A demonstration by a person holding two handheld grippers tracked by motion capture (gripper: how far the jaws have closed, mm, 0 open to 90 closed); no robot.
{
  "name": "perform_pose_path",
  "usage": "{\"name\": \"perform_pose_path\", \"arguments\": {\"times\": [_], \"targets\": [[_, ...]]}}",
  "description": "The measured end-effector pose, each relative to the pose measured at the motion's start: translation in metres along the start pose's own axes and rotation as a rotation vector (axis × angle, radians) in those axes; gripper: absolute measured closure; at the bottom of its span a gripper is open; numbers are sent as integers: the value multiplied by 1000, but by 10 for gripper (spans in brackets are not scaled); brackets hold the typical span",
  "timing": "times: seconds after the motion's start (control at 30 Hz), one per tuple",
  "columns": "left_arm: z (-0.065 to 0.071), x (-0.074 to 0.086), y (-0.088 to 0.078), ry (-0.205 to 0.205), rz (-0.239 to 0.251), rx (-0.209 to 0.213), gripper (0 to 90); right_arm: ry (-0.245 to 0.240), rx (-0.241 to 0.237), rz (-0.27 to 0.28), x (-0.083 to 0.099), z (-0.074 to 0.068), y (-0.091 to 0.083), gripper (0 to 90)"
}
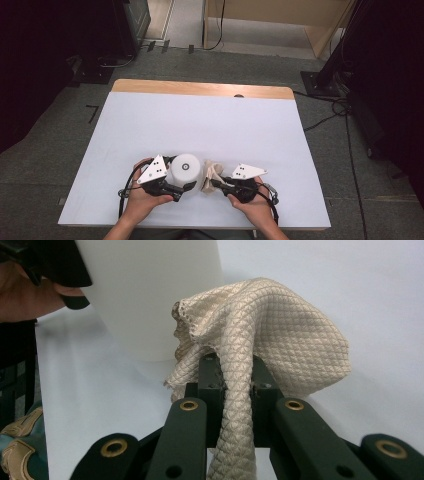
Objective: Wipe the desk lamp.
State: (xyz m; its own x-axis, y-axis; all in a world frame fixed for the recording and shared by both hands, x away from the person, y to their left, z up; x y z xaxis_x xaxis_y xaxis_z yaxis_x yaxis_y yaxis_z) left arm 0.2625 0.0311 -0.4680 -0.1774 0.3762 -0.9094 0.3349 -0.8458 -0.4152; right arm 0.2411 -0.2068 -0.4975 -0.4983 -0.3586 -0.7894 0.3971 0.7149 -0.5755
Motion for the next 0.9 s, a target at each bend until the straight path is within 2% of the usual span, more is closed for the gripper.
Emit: {"name": "perform_pose_path", "arguments": {"times": [0.13,0.37,0.63,0.8,0.9], "targets": [[-3,3,3,27,-4,99,84,1,3,6,-1,0,-2,815],[-7,8,8,41,-39,128,84,-2,1,17,-1,1,-4,815],[-9,10,10,20,-20,137,83,-20,-19,33,-3,-3,-3,815],[-7,11,11,24,-22,130,82,-52,-45,66,-11,-15,-2,816],[-7,11,11,21,-18,128,82,-44,-53,77,-15,-18,-3,816]]}}
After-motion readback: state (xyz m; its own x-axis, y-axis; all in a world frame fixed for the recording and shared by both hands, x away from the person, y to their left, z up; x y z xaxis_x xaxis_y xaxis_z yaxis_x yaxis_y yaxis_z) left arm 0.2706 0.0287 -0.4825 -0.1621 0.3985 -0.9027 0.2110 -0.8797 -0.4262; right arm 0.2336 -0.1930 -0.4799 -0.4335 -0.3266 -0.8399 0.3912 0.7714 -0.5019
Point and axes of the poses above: each handheld gripper's, and its own axes: y roughly forward along the jaws, x roughly out of its underside, z roughly to its right, the point moved 3 cm from there along y, roughly forward along the jaws, and after that the axes turned 6 degrees about -z, right-handed, at the moved point
